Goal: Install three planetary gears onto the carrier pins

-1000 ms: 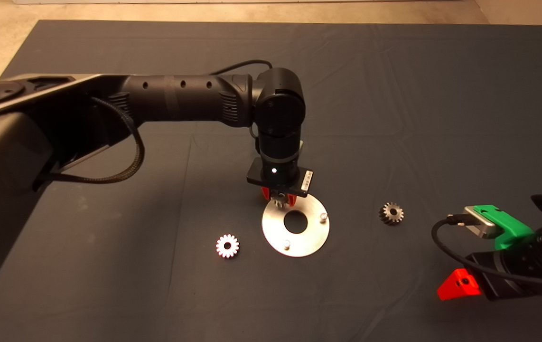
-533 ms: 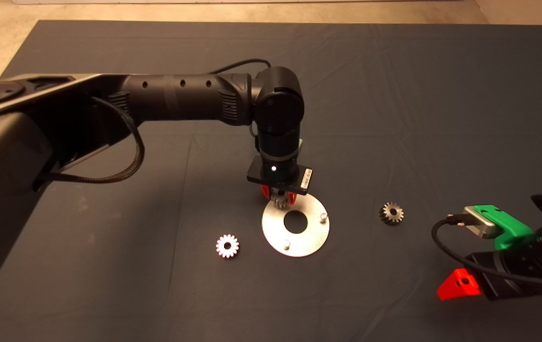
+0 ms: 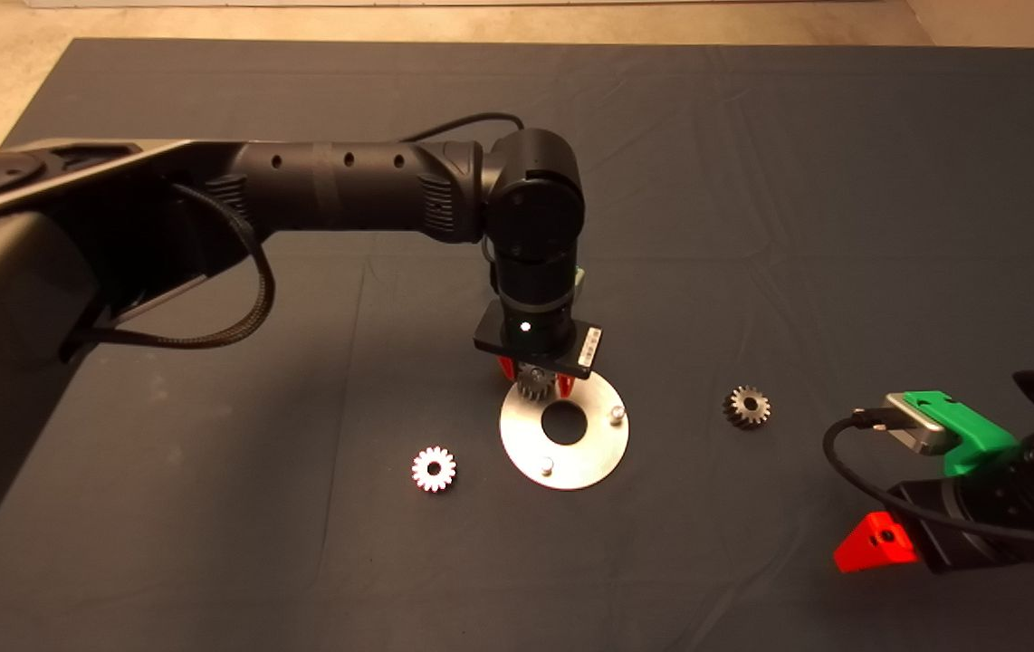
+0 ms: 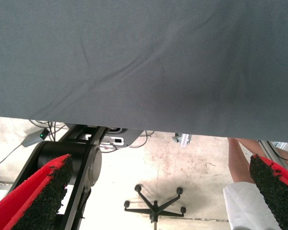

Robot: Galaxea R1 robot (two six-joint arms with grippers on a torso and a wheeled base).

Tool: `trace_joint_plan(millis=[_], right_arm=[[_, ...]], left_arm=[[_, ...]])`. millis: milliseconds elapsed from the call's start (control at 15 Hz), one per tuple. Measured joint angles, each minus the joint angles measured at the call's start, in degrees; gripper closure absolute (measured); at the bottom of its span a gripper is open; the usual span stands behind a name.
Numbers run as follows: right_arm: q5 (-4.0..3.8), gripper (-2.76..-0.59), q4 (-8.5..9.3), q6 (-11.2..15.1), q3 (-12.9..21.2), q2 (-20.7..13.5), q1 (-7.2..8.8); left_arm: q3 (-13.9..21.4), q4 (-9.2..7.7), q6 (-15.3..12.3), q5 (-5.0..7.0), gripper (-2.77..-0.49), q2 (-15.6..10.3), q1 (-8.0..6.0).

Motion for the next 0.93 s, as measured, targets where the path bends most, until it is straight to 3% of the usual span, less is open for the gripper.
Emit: trace_joint_plan(millis=[67, 133, 267, 333, 467, 533, 667, 867, 933], right_arm=[[0.05, -2.73, 0.0, 0.0, 0.0, 0.0, 0.0], [-0.05, -2.73, 0.0, 0.0, 0.0, 0.0, 0.0], [0.0, -2.73, 0.0, 0.0, 0.0, 0.0, 0.0], [0.0, -2.73, 0.0, 0.0, 0.0, 0.0, 0.0], [-0.02, -2.73, 0.0, 0.0, 0.0, 0.0, 0.0], [0.02, -2.73, 0.0, 0.0, 0.0, 0.0, 0.0], [0.0, -2.73, 0.0, 0.0, 0.0, 0.0, 0.0], [0.02, -2.73, 0.0, 0.0, 0.0, 0.0, 0.0], [0.0, -2.73, 0.0, 0.0, 0.0, 0.0, 0.0]], left_arm=[[2.0, -1.94, -0.9, 0.3, -1.49, -1.5, -1.96], [4.6, -2.84, -2.6, 0.55, -1.59, -3.7, -2.99], [10.4, -3.47, -7.3, 1.49, -1.6, -9.6, -3.19], [12.8, -3.55, -9.4, 1.85, -1.71, -13.1, -3.19], [16.3, -3.42, -12.2, 2.95, -1.76, -19.1, -3.22], [17.6, -3.12, -12.8, 3.03, -1.86, -20.8, -3.19], [19.7, -2.65, -14.9, 3.04, -1.9, -22.9, -2.58], [21.9, -1.8, -16.7, 2.93, -2.01, -21.8, -0.64], [22.5, -0.69, -17.2, 2.78, -2.16, -21.4, 0.2]])
